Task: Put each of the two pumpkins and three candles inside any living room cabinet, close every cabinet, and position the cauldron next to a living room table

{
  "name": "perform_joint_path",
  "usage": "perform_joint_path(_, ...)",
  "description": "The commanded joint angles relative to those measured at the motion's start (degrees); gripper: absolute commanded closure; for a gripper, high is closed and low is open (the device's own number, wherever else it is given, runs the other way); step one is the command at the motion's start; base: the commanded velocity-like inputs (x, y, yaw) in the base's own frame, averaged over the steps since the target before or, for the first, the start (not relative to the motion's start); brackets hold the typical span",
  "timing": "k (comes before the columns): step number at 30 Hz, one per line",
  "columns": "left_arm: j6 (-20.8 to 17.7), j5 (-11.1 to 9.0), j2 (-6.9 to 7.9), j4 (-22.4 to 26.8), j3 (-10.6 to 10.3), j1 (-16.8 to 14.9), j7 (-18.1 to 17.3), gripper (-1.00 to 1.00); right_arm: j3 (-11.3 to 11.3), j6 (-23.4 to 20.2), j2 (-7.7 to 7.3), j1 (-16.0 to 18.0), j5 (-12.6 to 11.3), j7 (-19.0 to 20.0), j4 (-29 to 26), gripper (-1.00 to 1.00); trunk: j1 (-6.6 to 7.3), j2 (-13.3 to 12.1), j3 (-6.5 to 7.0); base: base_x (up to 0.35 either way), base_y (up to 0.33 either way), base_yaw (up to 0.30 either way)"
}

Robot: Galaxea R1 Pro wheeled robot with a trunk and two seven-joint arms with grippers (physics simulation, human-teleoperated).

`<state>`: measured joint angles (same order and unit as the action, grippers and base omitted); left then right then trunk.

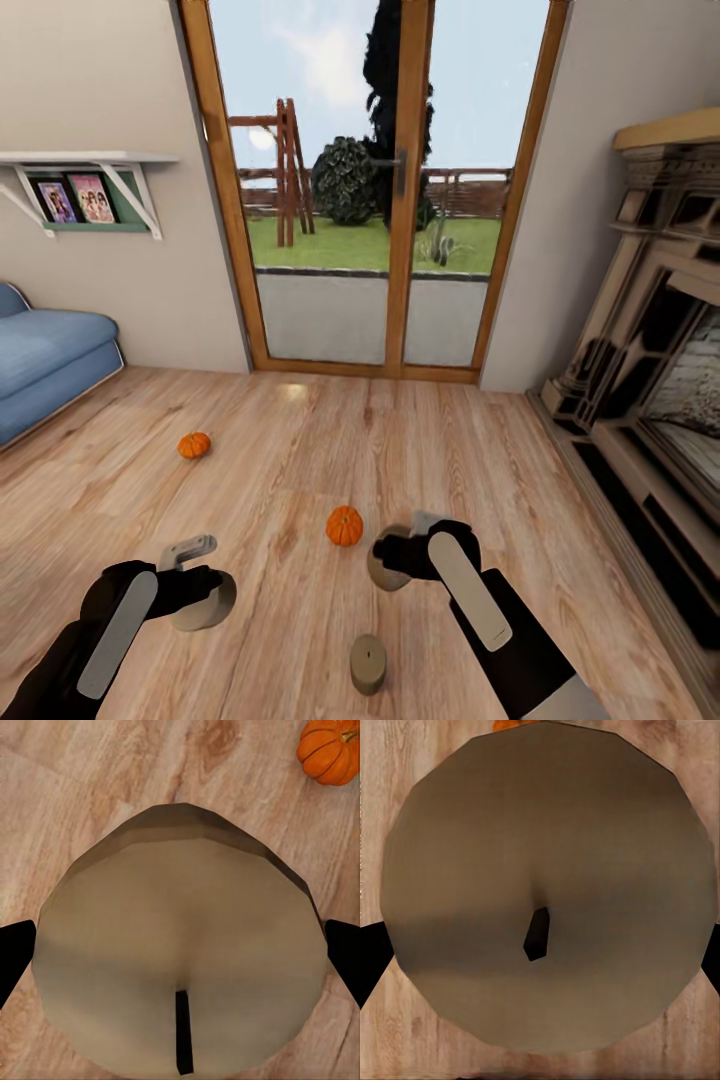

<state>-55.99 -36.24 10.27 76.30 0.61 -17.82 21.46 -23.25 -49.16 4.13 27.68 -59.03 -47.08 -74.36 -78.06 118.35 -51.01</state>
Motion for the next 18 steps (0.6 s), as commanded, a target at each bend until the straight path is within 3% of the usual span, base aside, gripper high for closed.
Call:
perform_joint_path(1,-0.17,-0.58,0.01,0.04,0.0,-0.03,0.52,1.0,-0.04,-0.03,0.0,0.08,-0.8,-0.57,0.16,1.0,0.23,-0.39,0.13,0.0,0.0,0.0)
perform_joint_path(6,-0.17,-0.58,0.01,0.03,0.0,-0.03,0.52,1.0,-0.04,0.02,0.0,0.17,-2.53,-0.56,1.04,1.0,1.33,-2.4,1.03,0.0,0.0,0.0)
perform_joint_path(18,-0.17,-0.58,0.0,0.03,-0.16,-0.03,0.52,1.0,0.05,0.12,0.0,0.18,-2.8,-0.52,1.79,1.0,3.97,-7.21,3.18,0.0,0.0,0.0)
